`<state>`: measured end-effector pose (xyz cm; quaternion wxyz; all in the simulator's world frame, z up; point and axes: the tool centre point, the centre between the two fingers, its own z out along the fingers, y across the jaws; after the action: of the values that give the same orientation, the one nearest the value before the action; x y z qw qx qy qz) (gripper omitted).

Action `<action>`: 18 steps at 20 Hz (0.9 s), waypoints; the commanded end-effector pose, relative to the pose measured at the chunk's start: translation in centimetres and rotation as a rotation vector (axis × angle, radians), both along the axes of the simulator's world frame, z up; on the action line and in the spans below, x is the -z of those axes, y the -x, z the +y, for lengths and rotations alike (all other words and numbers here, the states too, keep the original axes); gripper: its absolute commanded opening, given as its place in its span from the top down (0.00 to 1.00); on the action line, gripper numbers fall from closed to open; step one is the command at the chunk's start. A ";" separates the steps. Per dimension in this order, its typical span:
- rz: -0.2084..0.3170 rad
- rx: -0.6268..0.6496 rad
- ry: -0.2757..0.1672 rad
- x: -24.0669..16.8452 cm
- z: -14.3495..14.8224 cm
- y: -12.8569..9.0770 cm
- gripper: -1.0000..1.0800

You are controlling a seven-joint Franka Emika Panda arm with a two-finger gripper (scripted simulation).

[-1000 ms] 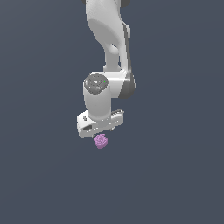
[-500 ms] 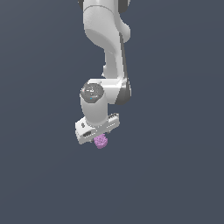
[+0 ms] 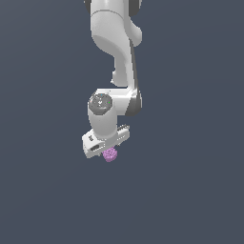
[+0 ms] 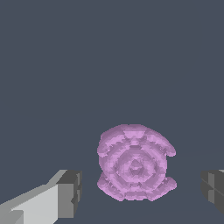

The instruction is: Pick up the object and move it to a goal position.

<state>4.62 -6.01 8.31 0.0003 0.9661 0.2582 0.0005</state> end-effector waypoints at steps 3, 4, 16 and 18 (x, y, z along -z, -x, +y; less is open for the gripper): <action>0.001 -0.002 0.000 2.2 0.0 0.1 0.04; 0.001 -0.003 0.000 2.7 0.0 0.1 0.04; 0.001 -0.004 0.000 4.3 0.0 0.0 1.00; 0.001 -0.004 0.000 4.3 0.0 0.0 1.00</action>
<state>4.61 -6.01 4.06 0.0000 0.9656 0.2601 0.0000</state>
